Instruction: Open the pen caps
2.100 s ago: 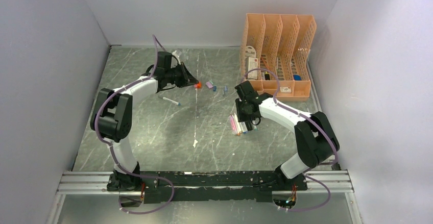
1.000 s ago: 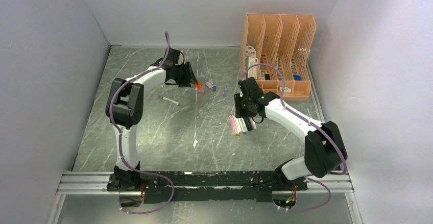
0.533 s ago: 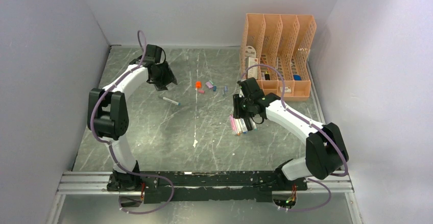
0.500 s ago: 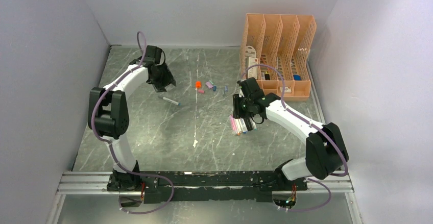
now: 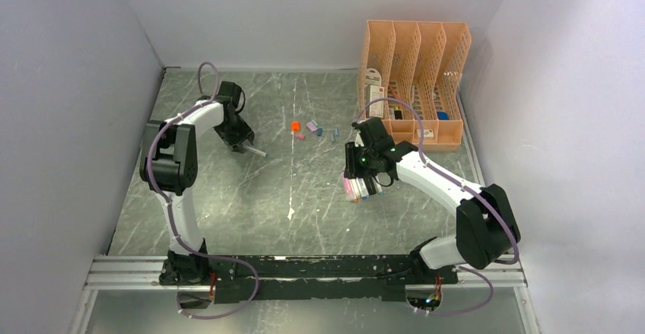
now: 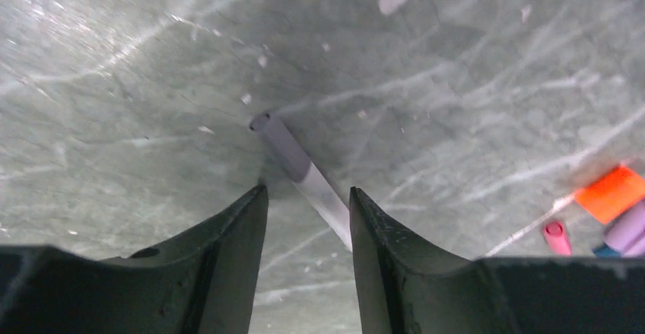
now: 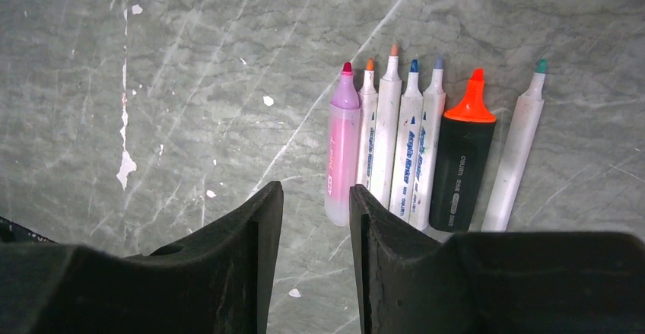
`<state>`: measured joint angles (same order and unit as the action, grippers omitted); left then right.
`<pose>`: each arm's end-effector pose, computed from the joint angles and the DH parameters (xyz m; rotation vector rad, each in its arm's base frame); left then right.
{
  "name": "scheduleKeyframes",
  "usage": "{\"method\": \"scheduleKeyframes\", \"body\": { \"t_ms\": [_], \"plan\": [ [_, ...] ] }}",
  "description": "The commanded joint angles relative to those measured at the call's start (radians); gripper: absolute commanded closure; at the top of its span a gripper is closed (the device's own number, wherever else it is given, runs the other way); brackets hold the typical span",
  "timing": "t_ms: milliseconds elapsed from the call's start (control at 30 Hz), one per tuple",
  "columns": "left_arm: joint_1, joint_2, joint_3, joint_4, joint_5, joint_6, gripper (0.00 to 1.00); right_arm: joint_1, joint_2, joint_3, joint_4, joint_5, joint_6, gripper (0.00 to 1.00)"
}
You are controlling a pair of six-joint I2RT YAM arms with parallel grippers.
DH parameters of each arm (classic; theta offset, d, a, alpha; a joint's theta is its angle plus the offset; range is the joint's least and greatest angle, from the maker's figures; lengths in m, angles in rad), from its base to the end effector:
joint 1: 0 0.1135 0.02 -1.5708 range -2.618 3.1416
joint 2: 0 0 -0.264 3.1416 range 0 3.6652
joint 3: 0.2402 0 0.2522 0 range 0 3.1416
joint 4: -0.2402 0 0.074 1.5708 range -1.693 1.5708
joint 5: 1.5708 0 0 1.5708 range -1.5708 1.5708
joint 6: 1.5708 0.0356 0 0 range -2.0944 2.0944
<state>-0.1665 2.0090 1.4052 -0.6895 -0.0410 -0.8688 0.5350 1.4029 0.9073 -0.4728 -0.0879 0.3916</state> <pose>0.3925 -0.0645 0.1575 -0.9972 2.6983 -0.1475 0.2409 0.1464 0.2199 -0.2219 2.5932 0.4637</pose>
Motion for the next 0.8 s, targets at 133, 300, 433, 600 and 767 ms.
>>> {"method": "scheduleKeyframes", "body": {
  "t_ms": [133, 300, 433, 600, 767],
  "plan": [
    [-0.004, 0.065, -0.043, 0.056, 0.003, 0.005, 0.74, 0.005, -0.029, -0.011, 0.017, -0.018, 0.002, 0.62],
    [-0.009, 0.06, -0.082, 0.137, 0.095, 0.093, 0.93, 0.006, -0.017, -0.007, 0.026, -0.042, 0.01, 0.62],
    [-0.017, -0.021, -0.171, 0.297, 0.266, 0.2, 0.93, 0.009, -0.01, -0.003, 0.035, -0.067, 0.015, 0.62],
    [-0.063, -0.181, -0.266, 0.523, 0.504, 0.221, 0.93, 0.01, -0.028, 0.001, 0.088, -0.162, 0.042, 0.62],
    [-0.172, -0.256, -0.302, 0.753, 0.693, 0.104, 0.93, 0.01, -0.067, -0.035, 0.263, -0.342, 0.119, 0.61]
  ]
}}
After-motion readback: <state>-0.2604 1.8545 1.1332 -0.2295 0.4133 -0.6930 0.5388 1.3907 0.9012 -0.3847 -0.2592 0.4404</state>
